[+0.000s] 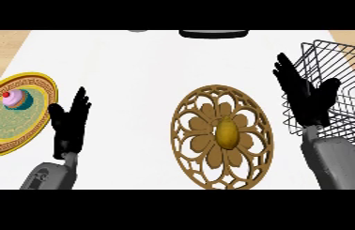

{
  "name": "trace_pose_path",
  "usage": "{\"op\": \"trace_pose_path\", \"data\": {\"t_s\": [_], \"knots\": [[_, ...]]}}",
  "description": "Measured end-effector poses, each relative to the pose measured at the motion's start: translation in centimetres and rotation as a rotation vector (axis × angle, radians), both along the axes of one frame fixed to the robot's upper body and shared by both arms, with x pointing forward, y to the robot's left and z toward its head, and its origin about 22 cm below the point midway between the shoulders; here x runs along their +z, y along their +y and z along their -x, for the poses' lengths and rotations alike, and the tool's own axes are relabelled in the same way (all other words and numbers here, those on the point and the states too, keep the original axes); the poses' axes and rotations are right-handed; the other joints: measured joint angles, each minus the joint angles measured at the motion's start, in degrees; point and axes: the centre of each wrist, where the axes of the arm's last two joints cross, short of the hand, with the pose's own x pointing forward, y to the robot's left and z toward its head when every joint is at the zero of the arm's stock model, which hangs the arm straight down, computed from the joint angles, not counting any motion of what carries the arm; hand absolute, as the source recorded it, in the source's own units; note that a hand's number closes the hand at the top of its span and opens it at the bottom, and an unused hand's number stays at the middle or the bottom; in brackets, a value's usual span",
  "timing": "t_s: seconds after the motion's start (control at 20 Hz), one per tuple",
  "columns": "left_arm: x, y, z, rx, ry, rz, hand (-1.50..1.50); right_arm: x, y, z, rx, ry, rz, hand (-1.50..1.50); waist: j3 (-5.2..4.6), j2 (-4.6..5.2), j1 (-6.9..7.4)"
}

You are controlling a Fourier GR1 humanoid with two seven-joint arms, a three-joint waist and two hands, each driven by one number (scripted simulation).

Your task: Pick the lemon from the placemat and place it in the basket

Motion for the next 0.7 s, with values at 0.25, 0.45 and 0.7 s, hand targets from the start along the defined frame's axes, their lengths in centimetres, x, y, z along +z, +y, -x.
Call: {"op": "trace_pose_path", "data": {"t_s": [0.25,0.45,0.7], "knots": [[-1.0,0.7,1.1,-0.067,0.052,0.007,0.00,2.9,4.0,-1.4,0.145,-0.147,-0.140,1.50,-0.07,-0.09,0.99],[-1.2,0.6,1.5,-0.160,0.075,0.017,0.00,5.4,9.8,-1.5,0.421,-0.288,-0.175,1.50,0.07,-0.19,2.37],[-1.5,1.2,2.4,-0.193,0.093,0.022,0.00,5.0,17.4,1.0,0.513,-0.345,-0.069,-1.50,0.08,-0.69,1.64]]}}
